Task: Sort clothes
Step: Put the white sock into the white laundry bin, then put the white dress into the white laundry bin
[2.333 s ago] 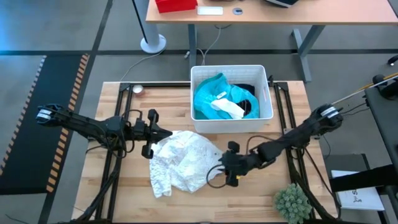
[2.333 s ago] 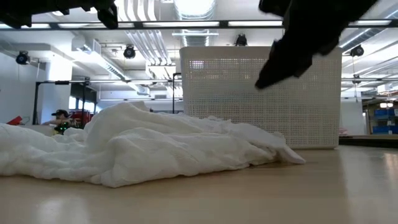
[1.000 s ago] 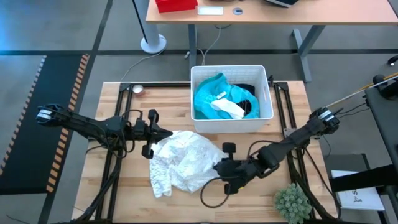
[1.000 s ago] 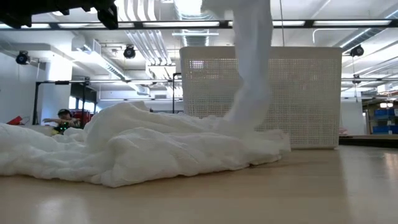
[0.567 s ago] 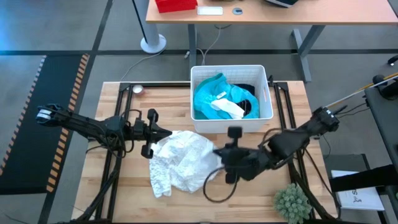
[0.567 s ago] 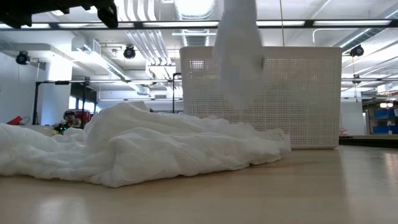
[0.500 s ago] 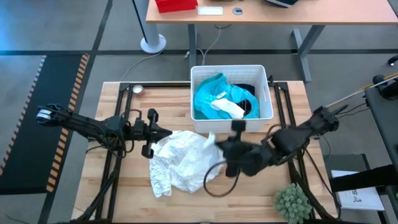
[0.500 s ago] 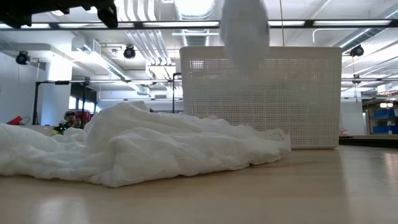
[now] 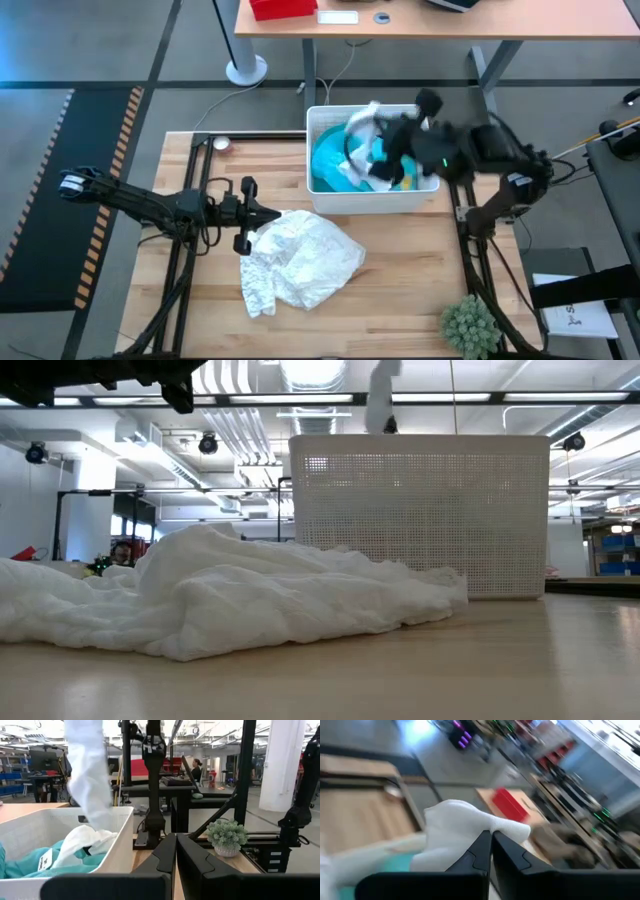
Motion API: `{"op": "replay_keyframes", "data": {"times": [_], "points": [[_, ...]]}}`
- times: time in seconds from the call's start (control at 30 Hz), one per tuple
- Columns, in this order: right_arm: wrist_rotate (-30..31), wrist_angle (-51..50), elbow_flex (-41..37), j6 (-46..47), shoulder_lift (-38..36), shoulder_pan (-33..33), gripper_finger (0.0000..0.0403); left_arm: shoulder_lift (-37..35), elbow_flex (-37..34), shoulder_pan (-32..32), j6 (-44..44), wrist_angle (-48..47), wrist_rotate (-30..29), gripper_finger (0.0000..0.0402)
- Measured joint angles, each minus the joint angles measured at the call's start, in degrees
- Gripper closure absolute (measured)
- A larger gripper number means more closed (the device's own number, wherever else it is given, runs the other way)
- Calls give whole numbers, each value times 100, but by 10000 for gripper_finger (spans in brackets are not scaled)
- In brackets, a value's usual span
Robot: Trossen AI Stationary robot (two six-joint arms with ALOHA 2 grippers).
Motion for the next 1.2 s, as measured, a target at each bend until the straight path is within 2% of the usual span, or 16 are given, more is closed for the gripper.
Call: {"op": "replay_keyframes", "data": {"times": [0.17,0.4,0.5,0.67,0.9,0.97,1.1,1.13,1.2], "points": [[-267,-610,17,182,-71,-977,403,136,0,0,-15,-12,-247,402],[-2174,-1529,-74,963,-74,-2032,403,271,0,0,-16,-78,-297,402],[-2349,-1526,-237,984,-38,-2124,395,330,0,-2,-22,-129,-418,402],[-2463,-1583,-444,799,4,-2124,349,419,0,0,-116,-421,-653,402],[-2512,-1600,-480,734,-25,-2124,252,424,0,0,-381,-1186,-721,402],[-3070,-1656,-480,802,-95,-2124,229,422,0,-2,-372,-1390,-513,402],[-5308,-1720,-480,855,-171,-1990,203,420,0,-15,-382,-1915,-372,402],[-5704,-1721,-481,860,-167,-1876,200,420,0,-22,-407,-2073,-372,402],[-5939,-1712,-521,893,-162,-1533,198,420,0,-26,-511,-2373,-374,402]]}}
